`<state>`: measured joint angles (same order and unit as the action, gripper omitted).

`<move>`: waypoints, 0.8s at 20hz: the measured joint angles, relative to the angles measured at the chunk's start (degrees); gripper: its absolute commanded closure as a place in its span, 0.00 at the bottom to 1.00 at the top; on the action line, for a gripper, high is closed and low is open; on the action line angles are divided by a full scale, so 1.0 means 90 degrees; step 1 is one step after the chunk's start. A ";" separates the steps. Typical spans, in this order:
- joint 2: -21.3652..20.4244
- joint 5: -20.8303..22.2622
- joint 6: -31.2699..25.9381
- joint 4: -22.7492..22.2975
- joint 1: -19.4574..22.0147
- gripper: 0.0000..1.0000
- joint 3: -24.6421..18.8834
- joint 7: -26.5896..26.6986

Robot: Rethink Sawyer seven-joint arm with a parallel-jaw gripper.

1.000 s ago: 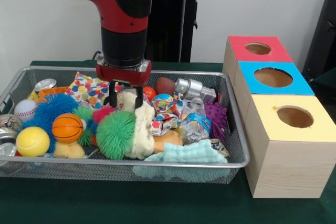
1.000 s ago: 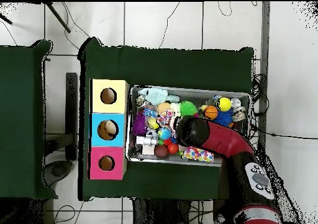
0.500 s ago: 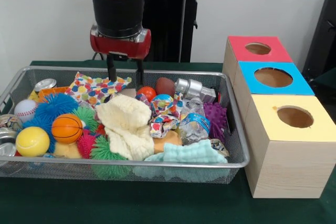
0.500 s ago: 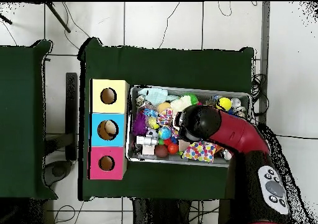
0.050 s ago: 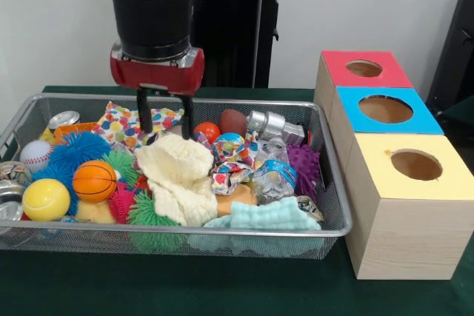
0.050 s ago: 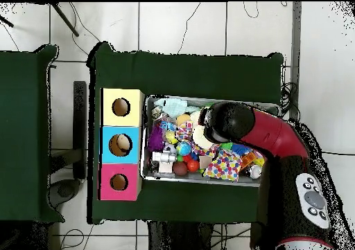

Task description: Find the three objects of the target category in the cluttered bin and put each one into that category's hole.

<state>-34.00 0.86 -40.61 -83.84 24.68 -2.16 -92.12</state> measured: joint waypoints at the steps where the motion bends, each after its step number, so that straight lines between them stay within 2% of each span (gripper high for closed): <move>1: 0.0074 0.0001 0.0014 0.0106 0.0042 0.00 -0.0051 0.0000; 10: 0.0777 0.0137 0.0103 0.0858 0.0428 0.00 -0.0508 0.0000; 16: 0.1072 0.0405 0.0175 0.0936 0.0862 0.00 -0.1007 0.0001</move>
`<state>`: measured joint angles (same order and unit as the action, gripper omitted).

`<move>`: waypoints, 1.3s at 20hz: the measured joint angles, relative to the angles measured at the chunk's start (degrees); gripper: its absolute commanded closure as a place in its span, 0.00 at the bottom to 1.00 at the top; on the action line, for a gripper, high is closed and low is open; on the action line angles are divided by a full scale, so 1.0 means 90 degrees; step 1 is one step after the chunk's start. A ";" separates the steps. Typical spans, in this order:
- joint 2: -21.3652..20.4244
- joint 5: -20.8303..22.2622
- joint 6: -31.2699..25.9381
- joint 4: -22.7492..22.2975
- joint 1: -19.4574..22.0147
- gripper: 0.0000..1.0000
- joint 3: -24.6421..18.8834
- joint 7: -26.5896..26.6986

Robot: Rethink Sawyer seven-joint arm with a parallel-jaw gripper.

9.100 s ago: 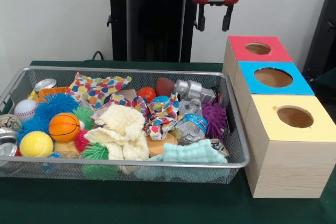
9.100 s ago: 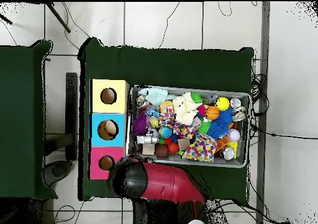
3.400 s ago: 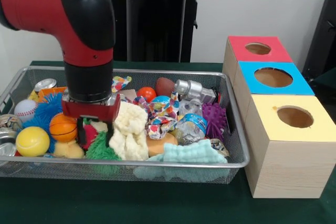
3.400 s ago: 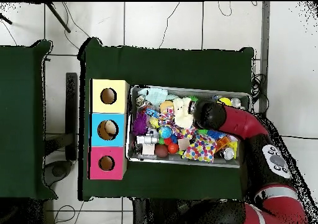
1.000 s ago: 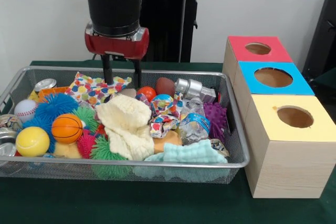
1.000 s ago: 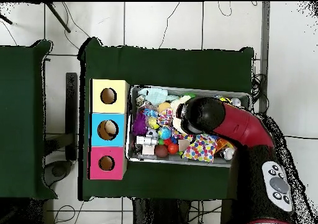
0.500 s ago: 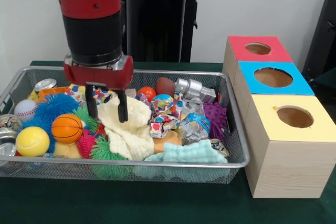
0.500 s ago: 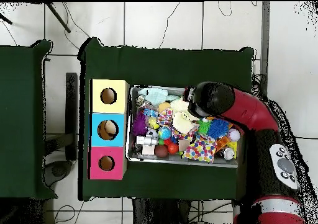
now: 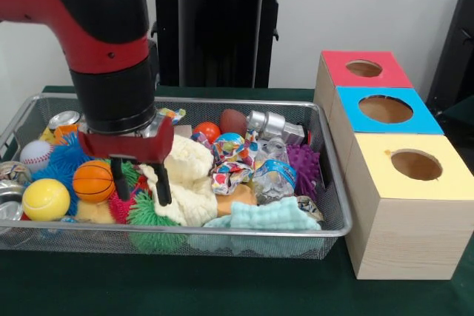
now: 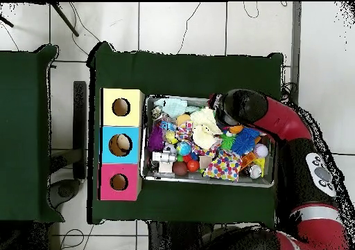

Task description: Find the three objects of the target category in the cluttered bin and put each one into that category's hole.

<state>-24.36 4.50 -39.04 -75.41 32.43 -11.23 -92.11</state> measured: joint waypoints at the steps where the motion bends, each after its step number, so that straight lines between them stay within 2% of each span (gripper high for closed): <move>1: 0.0039 0.0059 0.0038 0.0002 0.0070 0.00 -0.0074 0.0000; 3: 0.0162 0.0284 0.0120 0.0004 0.0243 0.00 -0.0233 0.0000; 12: 0.0226 0.0941 -0.0188 0.0025 0.0302 0.00 -0.0256 0.0000; 20: 0.0139 0.1175 -0.0370 0.0037 0.0493 0.00 -0.0402 0.0000; 26: 0.0122 0.1384 -0.0567 0.0332 0.0582 0.00 -0.0542 0.0000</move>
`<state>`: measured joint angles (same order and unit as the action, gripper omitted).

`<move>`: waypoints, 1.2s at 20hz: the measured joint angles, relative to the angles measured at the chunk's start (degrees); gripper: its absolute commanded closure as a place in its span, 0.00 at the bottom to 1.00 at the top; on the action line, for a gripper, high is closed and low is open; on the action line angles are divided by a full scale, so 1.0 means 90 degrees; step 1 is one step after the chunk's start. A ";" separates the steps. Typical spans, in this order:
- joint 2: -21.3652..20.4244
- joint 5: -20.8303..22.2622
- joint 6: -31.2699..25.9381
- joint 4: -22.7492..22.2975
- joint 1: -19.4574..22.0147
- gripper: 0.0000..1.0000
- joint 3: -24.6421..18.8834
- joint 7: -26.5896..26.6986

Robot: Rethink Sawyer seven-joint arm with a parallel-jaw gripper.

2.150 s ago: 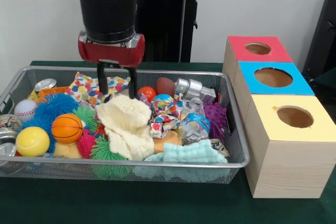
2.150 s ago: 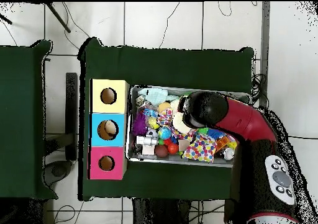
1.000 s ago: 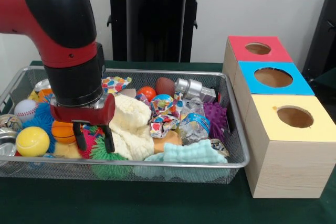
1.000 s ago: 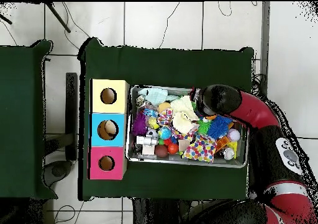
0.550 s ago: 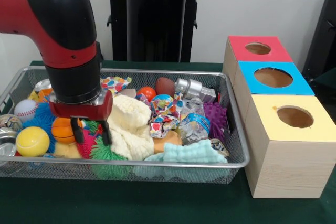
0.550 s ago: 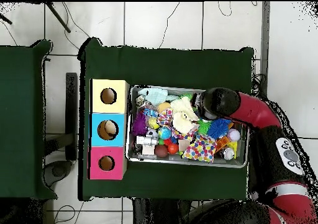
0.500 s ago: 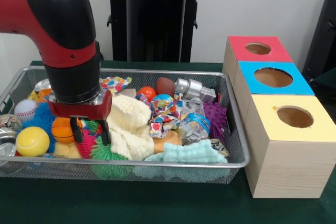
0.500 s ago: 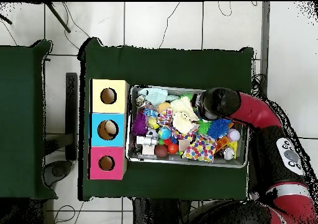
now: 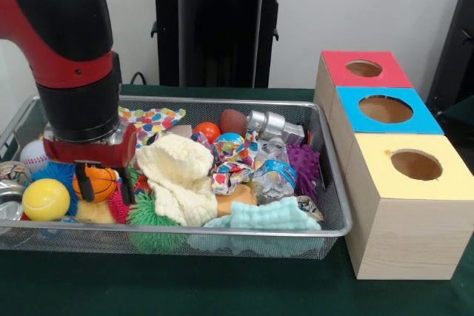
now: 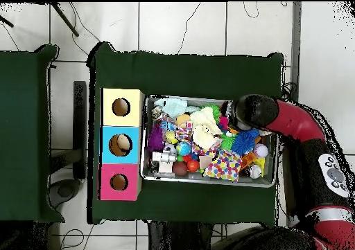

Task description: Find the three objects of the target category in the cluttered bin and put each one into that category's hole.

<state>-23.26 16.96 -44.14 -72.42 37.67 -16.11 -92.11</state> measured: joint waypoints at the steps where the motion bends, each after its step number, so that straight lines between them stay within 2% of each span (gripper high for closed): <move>1: -0.0001 0.0017 -0.0018 0.0033 0.0010 0.00 -0.0022 0.0000; 6: -0.0010 0.0153 -0.0057 0.0208 0.0105 0.00 -0.0148 0.0000; 14: -0.0018 0.0346 -0.0040 0.0158 0.0278 0.00 -0.0256 0.0000; 24: -0.0146 0.0827 0.0627 -0.0558 0.0662 0.00 -0.0479 0.0000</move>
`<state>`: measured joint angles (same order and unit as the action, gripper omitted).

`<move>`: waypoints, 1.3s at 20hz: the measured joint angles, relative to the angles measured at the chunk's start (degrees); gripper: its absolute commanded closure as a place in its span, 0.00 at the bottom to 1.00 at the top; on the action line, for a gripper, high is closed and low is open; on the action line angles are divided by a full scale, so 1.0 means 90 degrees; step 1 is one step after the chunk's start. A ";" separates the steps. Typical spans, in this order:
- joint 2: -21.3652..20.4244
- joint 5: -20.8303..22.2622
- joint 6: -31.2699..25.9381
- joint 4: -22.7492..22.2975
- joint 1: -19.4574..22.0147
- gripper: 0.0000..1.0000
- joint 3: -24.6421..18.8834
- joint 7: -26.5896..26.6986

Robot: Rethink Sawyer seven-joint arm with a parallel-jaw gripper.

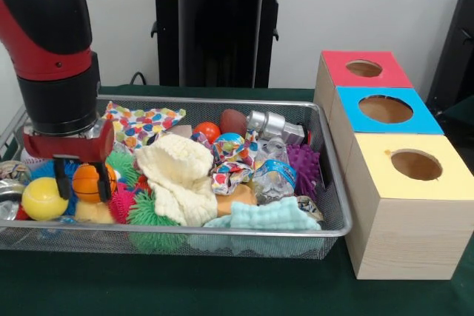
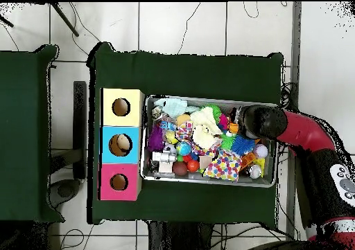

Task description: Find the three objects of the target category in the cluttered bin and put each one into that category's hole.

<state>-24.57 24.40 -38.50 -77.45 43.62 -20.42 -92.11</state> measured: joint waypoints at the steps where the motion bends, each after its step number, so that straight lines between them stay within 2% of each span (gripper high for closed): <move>1: -0.0003 0.0026 0.0062 -0.0032 0.0005 0.00 -0.0005 0.0000; 11: 0.0143 0.0507 0.1011 -0.0392 0.0005 0.00 -0.0023 0.0000; 16: 0.0090 0.0591 0.1065 -0.0597 0.0007 0.00 0.0013 0.0000; 22: -0.0451 0.0578 0.1045 -0.1161 -0.0057 0.00 0.0196 0.0000; 24: -0.0859 0.0537 0.0915 -0.1473 -0.0172 0.00 0.0368 0.0000; 26: -0.1065 0.0504 0.0783 -0.1625 -0.0247 0.00 0.0476 0.0000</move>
<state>-34.16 28.93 -31.46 -92.07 41.40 -16.14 -92.11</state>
